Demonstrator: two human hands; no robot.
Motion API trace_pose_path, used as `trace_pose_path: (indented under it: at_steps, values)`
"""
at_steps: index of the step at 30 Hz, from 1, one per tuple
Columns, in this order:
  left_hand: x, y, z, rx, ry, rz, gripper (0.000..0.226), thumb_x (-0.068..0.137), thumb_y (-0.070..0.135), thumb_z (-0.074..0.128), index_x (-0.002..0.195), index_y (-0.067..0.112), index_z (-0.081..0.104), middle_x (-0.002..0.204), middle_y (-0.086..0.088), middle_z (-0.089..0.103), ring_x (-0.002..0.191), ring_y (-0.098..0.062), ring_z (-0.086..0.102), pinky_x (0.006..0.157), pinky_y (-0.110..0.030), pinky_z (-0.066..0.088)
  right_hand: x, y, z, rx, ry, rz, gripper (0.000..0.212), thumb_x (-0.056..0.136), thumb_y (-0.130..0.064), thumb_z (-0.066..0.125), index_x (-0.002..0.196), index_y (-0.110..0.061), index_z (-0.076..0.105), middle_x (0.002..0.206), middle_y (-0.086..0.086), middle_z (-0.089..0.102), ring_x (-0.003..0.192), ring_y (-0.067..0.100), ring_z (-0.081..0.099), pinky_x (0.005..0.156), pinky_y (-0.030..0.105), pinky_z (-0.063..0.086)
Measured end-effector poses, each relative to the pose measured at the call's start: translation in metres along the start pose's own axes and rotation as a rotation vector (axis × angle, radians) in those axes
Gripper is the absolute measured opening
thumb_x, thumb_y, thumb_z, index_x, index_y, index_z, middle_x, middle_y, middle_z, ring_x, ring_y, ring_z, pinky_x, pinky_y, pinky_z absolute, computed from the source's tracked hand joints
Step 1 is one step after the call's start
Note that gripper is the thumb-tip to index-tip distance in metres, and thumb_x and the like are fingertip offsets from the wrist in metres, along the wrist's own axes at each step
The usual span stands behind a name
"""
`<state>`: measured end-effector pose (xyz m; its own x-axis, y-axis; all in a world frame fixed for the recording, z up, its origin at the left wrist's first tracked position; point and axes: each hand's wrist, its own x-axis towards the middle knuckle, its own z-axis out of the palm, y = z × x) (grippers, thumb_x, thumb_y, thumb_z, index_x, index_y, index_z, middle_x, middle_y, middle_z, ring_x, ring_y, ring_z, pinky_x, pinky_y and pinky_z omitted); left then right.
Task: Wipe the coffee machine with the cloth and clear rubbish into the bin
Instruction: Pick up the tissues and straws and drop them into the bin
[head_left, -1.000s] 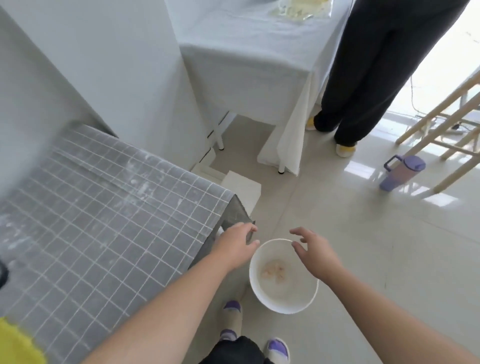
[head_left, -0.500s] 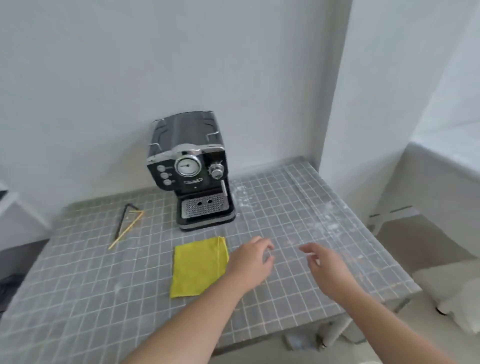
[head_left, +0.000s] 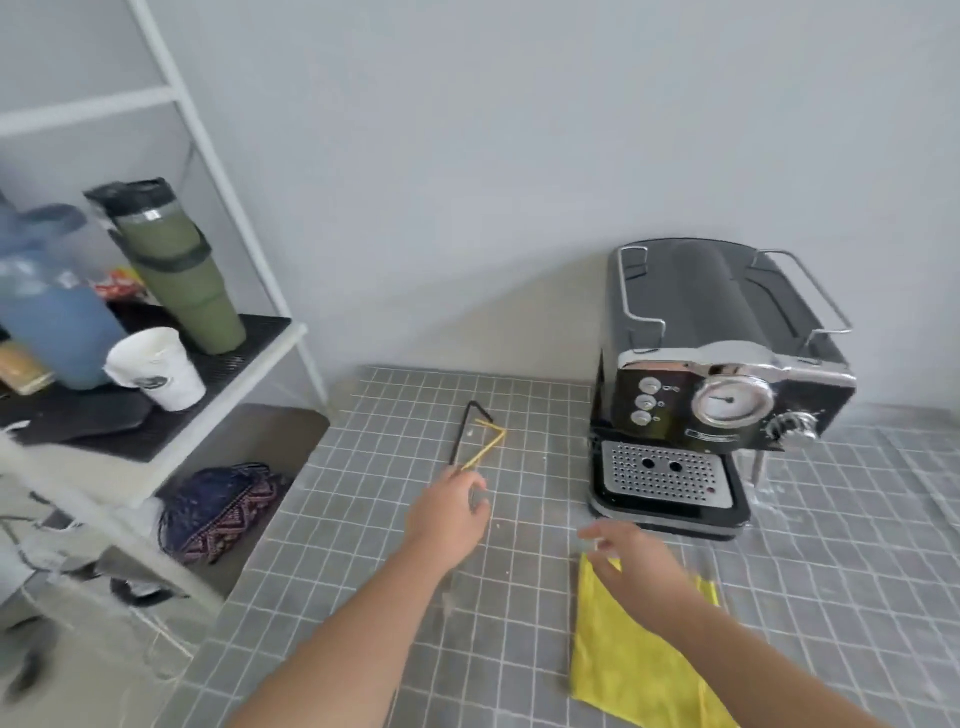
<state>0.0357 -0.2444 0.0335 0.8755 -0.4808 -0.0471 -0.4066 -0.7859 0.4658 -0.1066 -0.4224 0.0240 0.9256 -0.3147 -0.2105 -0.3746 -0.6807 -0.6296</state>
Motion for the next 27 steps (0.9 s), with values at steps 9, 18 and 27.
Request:
trace_pose_path:
  at_steps: [9,18,27]
  values:
    - [0.091,-0.077,0.002,0.011,0.021,-0.18,0.021,0.094,0.029,0.053,0.11,0.023,0.063,0.106,0.005,0.066,0.085,-0.014,0.064,0.076,-0.032,0.056,0.138,-0.051,0.044,-0.064,-0.091,-0.039,0.035,0.094,-0.014,0.042,0.122,-0.029,0.055,0.123,-0.01,0.052,0.094,0.013,0.059,0.07,0.02,0.048]
    - [0.131,-0.08,0.034,0.233,-0.002,-0.162,0.034,0.087,0.047,0.058,0.11,0.023,0.066,0.114,0.004,0.06,0.108,-0.018,0.053,0.088,-0.033,0.048,0.21,-0.052,0.078,-0.374,-0.203,-0.077,0.07,0.089,0.005,0.038,0.144,-0.035,0.023,0.157,-0.017,0.01,0.139,0.023,0.024,0.107,0.041,0.037]
    - [0.124,-0.083,0.039,0.284,0.03,-0.156,0.027,0.09,0.042,0.054,0.1,0.024,0.072,0.123,0.009,0.053,0.116,-0.014,0.045,0.093,-0.031,0.036,0.197,-0.03,0.078,-0.552,0.035,-0.279,0.017,0.085,-0.004,0.053,0.093,-0.018,0.058,0.099,0.001,0.062,0.095,0.025,0.052,0.079,0.033,0.042]
